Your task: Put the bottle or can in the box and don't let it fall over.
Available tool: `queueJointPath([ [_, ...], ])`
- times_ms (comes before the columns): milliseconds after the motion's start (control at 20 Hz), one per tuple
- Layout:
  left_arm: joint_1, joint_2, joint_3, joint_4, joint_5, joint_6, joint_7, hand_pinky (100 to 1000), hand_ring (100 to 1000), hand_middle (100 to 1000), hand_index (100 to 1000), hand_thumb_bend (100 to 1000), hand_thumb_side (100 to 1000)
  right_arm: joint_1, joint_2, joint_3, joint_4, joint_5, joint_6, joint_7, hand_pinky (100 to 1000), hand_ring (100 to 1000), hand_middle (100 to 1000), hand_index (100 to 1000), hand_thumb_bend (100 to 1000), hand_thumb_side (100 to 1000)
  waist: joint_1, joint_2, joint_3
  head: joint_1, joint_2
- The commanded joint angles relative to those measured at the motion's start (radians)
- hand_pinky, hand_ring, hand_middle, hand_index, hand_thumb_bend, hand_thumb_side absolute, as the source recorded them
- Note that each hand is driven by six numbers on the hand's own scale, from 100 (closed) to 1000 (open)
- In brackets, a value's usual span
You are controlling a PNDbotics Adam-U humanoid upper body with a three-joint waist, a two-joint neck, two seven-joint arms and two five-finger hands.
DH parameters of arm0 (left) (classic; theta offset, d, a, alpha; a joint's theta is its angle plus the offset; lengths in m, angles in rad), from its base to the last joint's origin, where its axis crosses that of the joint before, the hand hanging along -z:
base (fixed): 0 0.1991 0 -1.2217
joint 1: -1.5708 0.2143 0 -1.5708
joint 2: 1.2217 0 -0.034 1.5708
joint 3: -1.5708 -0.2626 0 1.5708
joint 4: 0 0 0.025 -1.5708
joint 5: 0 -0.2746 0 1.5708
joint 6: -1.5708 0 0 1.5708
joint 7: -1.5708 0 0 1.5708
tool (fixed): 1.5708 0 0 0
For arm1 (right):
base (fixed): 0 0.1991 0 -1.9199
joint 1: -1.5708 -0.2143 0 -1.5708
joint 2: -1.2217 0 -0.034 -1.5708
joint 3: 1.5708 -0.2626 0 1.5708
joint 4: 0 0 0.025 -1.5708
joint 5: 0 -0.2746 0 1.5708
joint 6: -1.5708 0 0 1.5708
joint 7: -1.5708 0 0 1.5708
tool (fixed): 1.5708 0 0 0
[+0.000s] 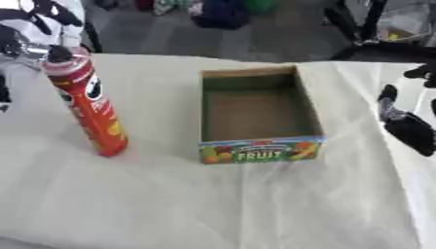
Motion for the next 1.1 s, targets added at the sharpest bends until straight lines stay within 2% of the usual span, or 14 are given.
queueJointPath([
  [50, -0.028, 0.013, -0.004, -0.002, 0.017, -0.018, -0.007, 873, 997, 945, 971, 418, 777, -0.011, -0.012, -0.002, -0.023, -0.004, 0.0, 0.001, 684, 735, 790, 769, 100, 685, 0.0, -0.01, 0.002, 0.002, -0.012],
  [400, -0.035, 0.01, 0.006, -0.009, 0.009, -0.025, -0.007, 933, 1000, 960, 966, 527, 819, -0.013, -0.01, 0.003, -0.023, -0.007, -0.001, 0.001, 684, 732, 789, 768, 100, 685, -0.002, -0.007, 0.004, 0.005, -0.013],
  [700, -0.041, 0.009, 0.022, -0.005, -0.051, -0.042, -0.007, 984, 1000, 966, 962, 650, 791, -0.012, -0.009, 0.004, -0.023, -0.009, -0.002, -0.007, 683, 730, 789, 768, 100, 686, -0.006, -0.002, 0.005, 0.006, -0.016],
  [950, -0.043, 0.0, 0.031, 0.016, -0.091, -0.049, -0.007, 959, 998, 951, 958, 625, 797, -0.015, -0.006, 0.006, -0.023, -0.012, -0.002, -0.014, 682, 729, 789, 768, 100, 684, -0.009, 0.004, 0.005, 0.009, -0.02],
  [1100, -0.046, -0.004, 0.033, 0.033, -0.106, -0.046, -0.007, 932, 953, 888, 929, 625, 803, -0.015, -0.005, 0.008, -0.023, -0.013, -0.001, -0.017, 683, 729, 788, 767, 100, 687, -0.011, 0.008, 0.004, 0.012, -0.024],
])
